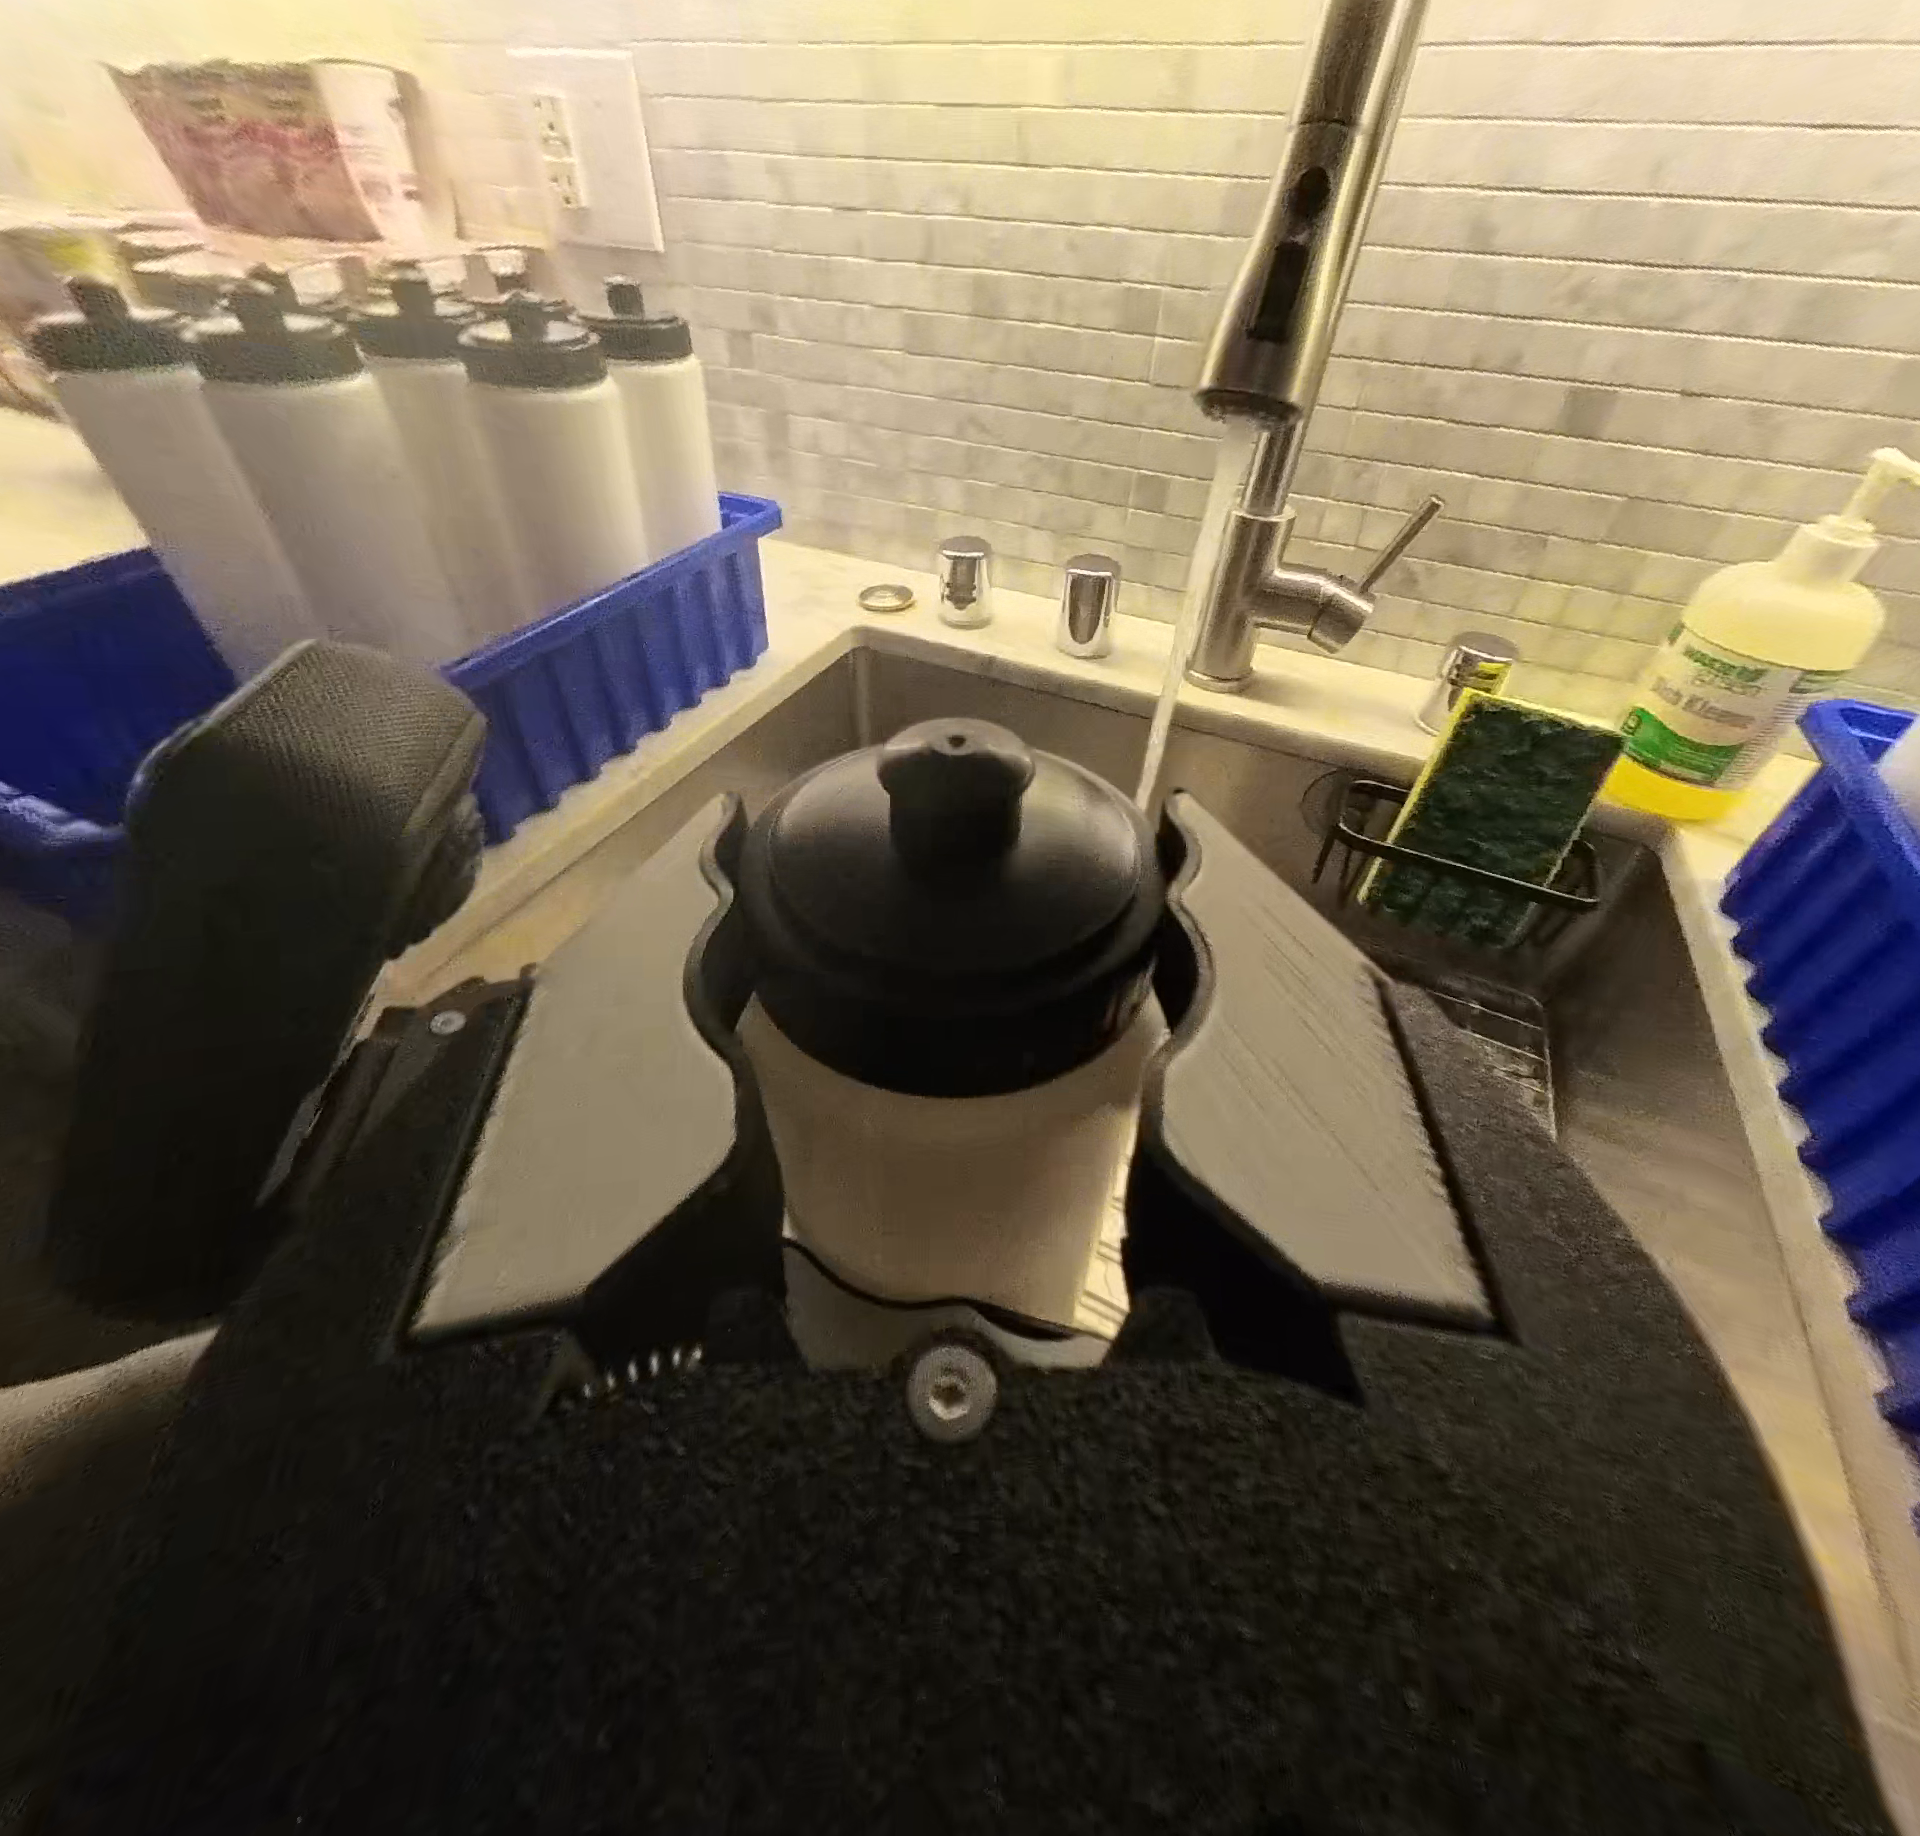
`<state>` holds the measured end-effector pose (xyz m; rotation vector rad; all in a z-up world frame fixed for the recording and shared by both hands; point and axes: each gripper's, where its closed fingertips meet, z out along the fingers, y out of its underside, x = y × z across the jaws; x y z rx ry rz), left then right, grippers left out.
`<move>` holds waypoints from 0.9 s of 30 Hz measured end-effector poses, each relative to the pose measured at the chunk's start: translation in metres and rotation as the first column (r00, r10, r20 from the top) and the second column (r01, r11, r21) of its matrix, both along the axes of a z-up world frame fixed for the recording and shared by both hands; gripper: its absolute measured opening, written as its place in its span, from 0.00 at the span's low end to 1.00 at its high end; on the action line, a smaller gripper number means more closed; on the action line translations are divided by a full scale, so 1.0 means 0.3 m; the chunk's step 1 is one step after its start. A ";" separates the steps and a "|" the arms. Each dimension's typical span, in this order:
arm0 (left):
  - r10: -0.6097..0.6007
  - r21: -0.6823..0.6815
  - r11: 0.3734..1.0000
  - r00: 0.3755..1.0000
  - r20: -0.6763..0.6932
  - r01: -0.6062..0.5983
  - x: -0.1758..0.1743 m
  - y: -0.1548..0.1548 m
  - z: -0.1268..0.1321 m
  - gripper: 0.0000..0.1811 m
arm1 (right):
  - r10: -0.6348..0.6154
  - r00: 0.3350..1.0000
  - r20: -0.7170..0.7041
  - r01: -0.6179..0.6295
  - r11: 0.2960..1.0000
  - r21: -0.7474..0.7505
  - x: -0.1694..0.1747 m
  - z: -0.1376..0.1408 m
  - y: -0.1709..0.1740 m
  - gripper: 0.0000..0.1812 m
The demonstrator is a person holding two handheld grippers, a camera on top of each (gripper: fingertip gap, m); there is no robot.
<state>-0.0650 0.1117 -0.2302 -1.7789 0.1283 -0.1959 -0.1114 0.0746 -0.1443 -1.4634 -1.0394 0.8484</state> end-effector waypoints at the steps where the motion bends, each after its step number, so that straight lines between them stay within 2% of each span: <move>1: -0.001 -0.001 1.000 1.000 0.002 0.001 -0.002 -0.001 0.000 0.58 | 0.062 0.998 0.026 -0.062 0.998 0.000 -0.004 -0.002 -0.007 0.43; 3: -0.028 -0.009 1.000 1.000 -0.005 0.028 0.004 -0.002 -0.001 0.57 | 0.286 0.958 0.014 -0.285 0.958 -0.020 -0.007 0.013 -0.026 0.47; 4: -0.041 -0.013 0.999 0.999 -0.005 0.041 0.007 -0.002 -0.002 0.57 | 0.441 0.897 0.026 -0.440 0.897 -0.037 -0.007 0.014 -0.048 0.49; 5: -0.059 -0.012 0.998 0.998 0.000 0.059 0.011 -0.003 -0.001 0.57 | 0.575 0.817 0.045 -0.572 0.818 -0.060 -0.004 0.011 -0.065 0.52; 7: -0.088 -0.012 0.996 0.996 0.001 0.088 0.015 -0.006 -0.001 0.57 | 0.789 0.608 0.086 -0.779 0.614 -0.129 0.020 -0.007 -0.112 0.51; 8: -0.101 -0.016 0.995 0.995 0.000 0.101 0.017 -0.007 -0.001 0.57 | 0.843 0.525 0.119 -0.824 0.538 -0.176 0.029 -0.026 -0.126 0.50; 9: -0.110 -0.021 0.994 0.994 -0.001 0.110 0.018 -0.009 -0.002 0.57 | 0.861 0.491 0.137 -0.842 0.509 -0.178 0.029 -0.031 -0.128 0.47; 10: -0.115 -0.023 0.993 0.993 -0.001 0.115 0.018 -0.010 -0.002 0.57 | 0.859 0.489 0.153 -0.847 0.509 -0.154 0.022 -0.034 -0.122 0.44; 11: -0.116 -0.024 0.993 0.993 -0.001 0.116 0.018 -0.011 -0.002 0.57 | 0.858 0.494 0.140 -0.847 0.511 -0.144 0.020 -0.031 -0.122 0.44; 12: -0.110 -0.025 0.994 0.994 0.001 0.110 0.015 -0.012 -0.002 0.57 | 0.841 0.530 0.112 -0.829 0.541 -0.138 0.013 -0.027 -0.121 0.43; 14: -0.085 -0.018 0.996 0.996 0.004 0.085 0.010 -0.011 0.000 0.57 | 0.741 0.671 0.034 -0.735 0.670 -0.103 -0.001 -0.015 -0.108 0.42; 16: -0.056 -0.013 0.998 0.998 0.000 0.056 0.009 -0.008 0.000 0.57 | 0.563 0.826 -0.044 -0.564 0.822 -0.076 -0.008 -0.005 -0.080 0.42; 18: -0.047 -0.018 0.999 0.999 -0.013 0.047 0.018 -0.005 -0.008 0.57 | 0.318 0.945 -0.079 -0.322 0.945 -0.056 -0.002 0.001 -0.055 0.42; 20: -0.050 -0.006 0.999 0.999 0.001 0.050 0.031 -0.014 -0.011 0.58 | 0.179 0.980 -0.083 -0.183 0.982 -0.037 0.007 0.003 -0.049 0.43; 22: -0.059 -0.018 0.998 0.998 0.004 0.059 0.036 -0.017 -0.016 0.57 | 0.137 0.987 -0.087 -0.142 0.989 -0.049 0.010 0.002 -0.039 0.43; 24: -0.052 -0.026 0.998 0.999 -0.003 0.052 0.032 -0.009 -0.018 0.56 | 0.173 0.982 -0.077 -0.177 0.983 -0.055 0.011 0.000 -0.031 0.43; 27: -0.036 -0.025 0.999 0.999 -0.021 0.035 0.029 0.003 -0.019 0.57 | 0.302 0.953 -0.023 -0.303 0.951 -0.055 0.017 -0.010 -0.036 0.43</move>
